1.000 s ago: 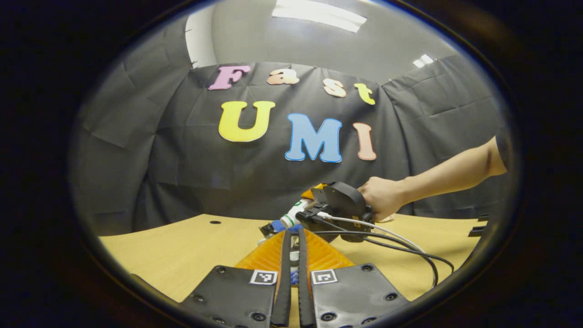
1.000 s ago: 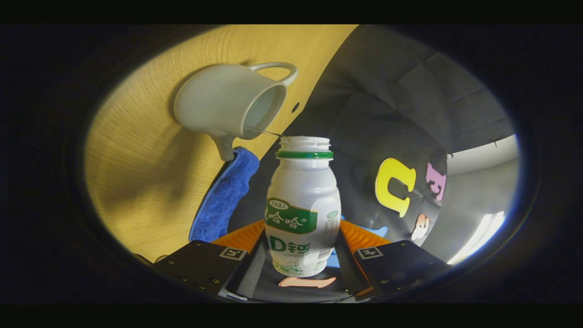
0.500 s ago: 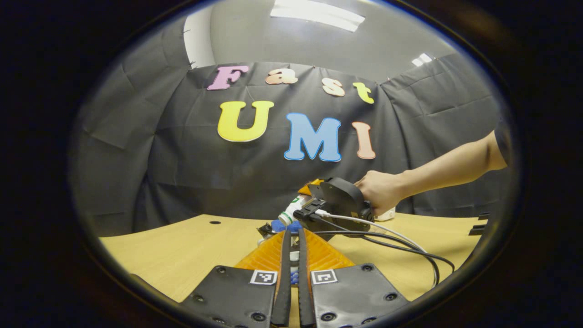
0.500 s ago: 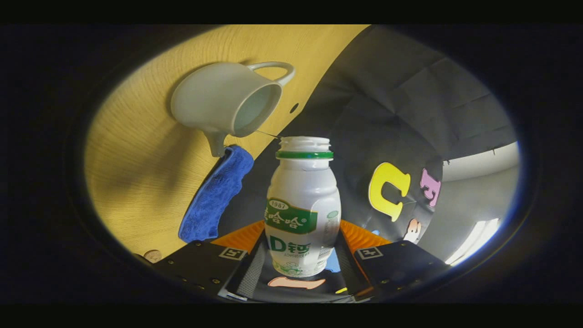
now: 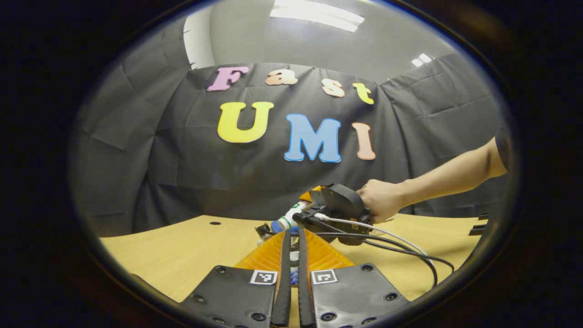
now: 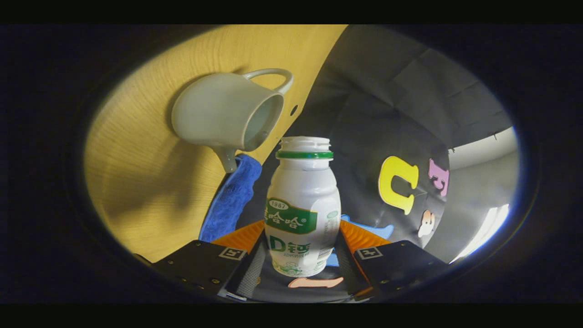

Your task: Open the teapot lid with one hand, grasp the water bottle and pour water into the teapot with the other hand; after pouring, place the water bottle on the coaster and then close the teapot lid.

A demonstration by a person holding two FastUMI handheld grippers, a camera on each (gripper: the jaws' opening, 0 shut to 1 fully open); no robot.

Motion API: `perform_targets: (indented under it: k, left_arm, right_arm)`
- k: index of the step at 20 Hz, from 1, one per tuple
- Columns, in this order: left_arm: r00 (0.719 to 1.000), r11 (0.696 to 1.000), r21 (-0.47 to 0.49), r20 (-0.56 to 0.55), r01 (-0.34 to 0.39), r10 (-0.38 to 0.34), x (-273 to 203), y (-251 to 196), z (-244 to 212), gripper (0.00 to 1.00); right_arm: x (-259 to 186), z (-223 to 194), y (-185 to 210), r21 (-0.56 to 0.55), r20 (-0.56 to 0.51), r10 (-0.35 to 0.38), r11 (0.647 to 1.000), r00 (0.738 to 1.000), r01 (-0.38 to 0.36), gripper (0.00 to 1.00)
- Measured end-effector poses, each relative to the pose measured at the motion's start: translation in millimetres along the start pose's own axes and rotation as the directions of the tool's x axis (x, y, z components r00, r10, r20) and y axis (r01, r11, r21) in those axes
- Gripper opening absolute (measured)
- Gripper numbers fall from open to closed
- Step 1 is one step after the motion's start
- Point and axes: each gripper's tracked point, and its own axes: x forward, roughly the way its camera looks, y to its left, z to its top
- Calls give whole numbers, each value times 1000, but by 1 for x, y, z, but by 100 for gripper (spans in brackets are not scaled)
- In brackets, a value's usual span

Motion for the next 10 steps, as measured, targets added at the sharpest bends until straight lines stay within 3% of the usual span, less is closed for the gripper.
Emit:
perform_targets:
  k: [3, 6, 7, 9, 10]
  left_arm:
    - [1000, 1000, -5, -1, -5, 5, -1, 1, -1, 17]
    - [1000, 1000, -2, 8, -14, 14, -1, 2, 0, 13]
    - [1000, 1000, -1, 7, -18, 18, -1, 3, -2, 13]
    - [1000, 1000, -19, -12, -23, 23, 4, 1, -11, 17]
    - [1000, 1000, -14, -20, -23, 23, 9, -1, -12, 17]
  right_arm:
    - [2, -4, 8, 102, -5, 49, 994, 999, -48, 73]
    - [6, -12, 27, 337, -2, 141, 932, 990, -132, 73]
    - [5, -12, 30, 413, 3, 152, 900, 988, -140, 73]
    - [2, -17, 38, 593, 18, 174, 791, 985, -150, 73]
    - [-1, -22, 38, 680, 24, 187, 717, 982, -153, 73]
